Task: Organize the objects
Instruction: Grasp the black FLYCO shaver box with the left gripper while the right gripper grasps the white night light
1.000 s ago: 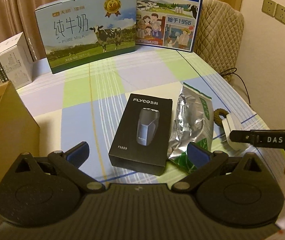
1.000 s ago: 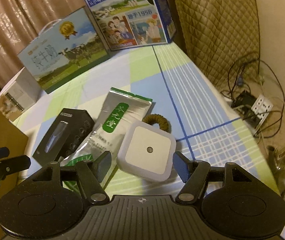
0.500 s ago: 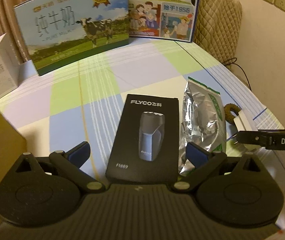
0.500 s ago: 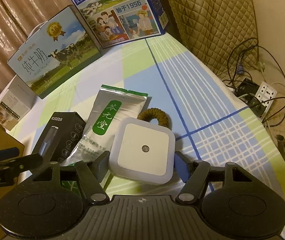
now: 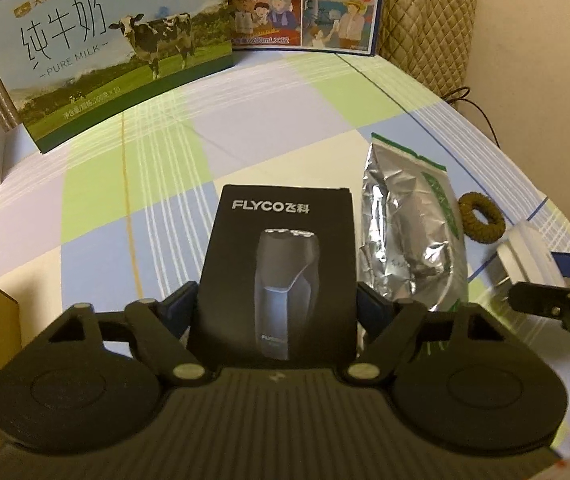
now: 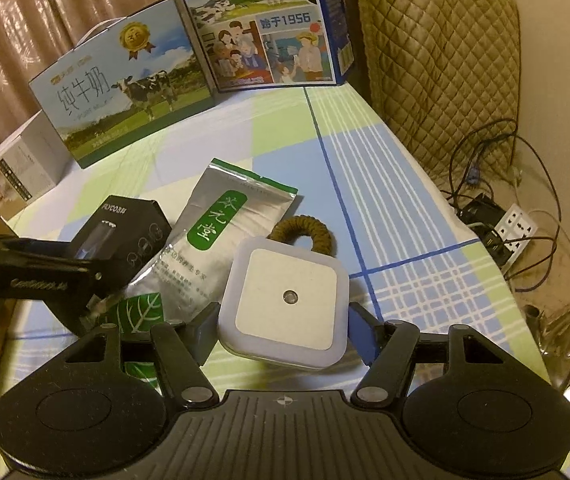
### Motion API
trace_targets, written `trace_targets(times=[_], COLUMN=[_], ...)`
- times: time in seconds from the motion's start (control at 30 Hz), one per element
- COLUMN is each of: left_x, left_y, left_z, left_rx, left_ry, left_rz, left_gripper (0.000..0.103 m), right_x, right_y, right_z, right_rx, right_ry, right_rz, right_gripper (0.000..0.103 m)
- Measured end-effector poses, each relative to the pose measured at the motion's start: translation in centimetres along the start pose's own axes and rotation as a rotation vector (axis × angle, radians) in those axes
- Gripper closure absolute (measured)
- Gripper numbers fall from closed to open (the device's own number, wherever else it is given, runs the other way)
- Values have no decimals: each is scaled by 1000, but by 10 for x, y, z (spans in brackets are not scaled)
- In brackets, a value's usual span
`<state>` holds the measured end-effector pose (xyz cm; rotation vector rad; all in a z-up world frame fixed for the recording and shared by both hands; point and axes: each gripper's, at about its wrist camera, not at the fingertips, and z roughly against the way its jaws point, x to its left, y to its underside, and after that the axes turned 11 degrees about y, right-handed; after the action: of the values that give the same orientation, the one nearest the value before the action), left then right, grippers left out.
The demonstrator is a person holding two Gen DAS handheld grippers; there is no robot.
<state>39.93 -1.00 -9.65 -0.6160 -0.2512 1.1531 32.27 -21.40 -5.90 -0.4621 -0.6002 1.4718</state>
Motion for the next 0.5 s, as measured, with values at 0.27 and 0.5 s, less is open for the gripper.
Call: trace_targets(times=[0.27, 0.5], left_x=[-8, -31], left_y=[29, 81], left_z=[27, 74], left_rx=[32, 39], left_ry=[-23, -12], left_rz=[65, 169], left_gripper=[26, 26], right_x=[7, 18], right_y=[6, 28], right_z=[21, 53], right_rx=[-7, 6], right_ry=[-21, -49], right_rz=[41, 137], right_gripper=[39, 39])
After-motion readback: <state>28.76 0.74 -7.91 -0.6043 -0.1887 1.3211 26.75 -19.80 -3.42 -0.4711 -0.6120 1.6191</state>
